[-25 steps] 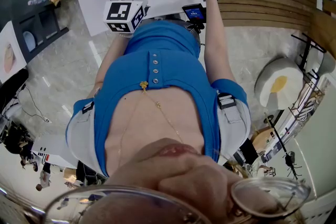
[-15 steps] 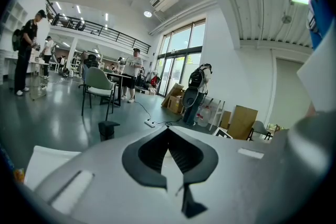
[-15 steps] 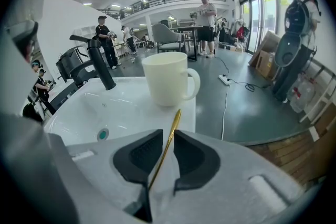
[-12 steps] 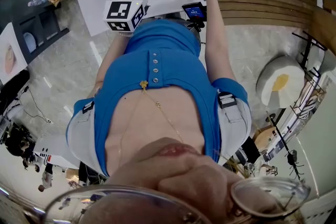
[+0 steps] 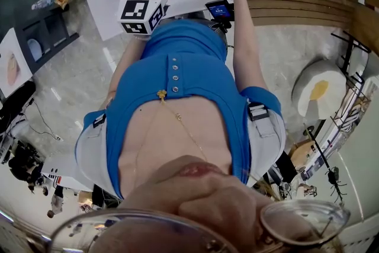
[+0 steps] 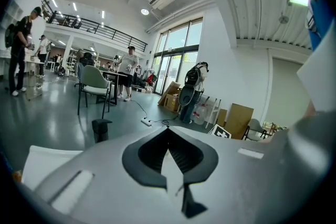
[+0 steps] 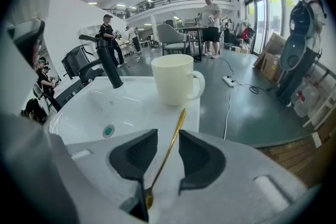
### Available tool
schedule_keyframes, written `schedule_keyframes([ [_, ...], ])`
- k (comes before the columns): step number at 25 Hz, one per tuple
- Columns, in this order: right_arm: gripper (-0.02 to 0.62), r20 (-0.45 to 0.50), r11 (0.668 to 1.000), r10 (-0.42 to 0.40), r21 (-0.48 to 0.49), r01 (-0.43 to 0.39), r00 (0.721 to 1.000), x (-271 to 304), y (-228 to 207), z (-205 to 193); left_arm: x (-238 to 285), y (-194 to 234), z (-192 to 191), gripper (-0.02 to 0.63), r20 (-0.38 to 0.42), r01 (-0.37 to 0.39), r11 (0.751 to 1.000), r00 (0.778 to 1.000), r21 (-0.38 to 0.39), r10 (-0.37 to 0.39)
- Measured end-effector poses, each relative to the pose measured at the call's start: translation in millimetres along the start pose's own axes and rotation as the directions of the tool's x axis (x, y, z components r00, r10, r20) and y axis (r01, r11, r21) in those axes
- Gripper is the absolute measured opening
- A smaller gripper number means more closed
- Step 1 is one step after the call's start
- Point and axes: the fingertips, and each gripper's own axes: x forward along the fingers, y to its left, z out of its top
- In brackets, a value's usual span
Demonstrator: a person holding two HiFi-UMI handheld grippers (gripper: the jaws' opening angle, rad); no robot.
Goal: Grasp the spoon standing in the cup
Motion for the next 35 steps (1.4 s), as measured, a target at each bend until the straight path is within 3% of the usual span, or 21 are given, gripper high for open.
schedule_keyframes([
  [7, 0.117, 0.001, 0.998, 0.030, -0.051, -0.030, 1.000, -7.1, 11.9, 3.0, 1.2, -4.0, -4.2, 0.000, -0.009, 0.012, 1.000, 1.000, 0.007, -0.012],
  [19, 0.003, 0.044, 0.989, 0.072, -0.129, -0.066, 0.996, -32.5, 30.8, 16.8, 2.6, -10.7, -7.2, 0.000, -0.014, 0.027, 1.000, 1.000, 0.016, -0.026],
  [35, 0.003, 0.069, 0.953, 0.207, -0.240, -0.185, 0.976, -55.4, 64.9, 28.8, 3.6, -17.3, -13.9, 0.000, -0.031, 0.033, 0.999, 0.999, 0.023, -0.032],
])
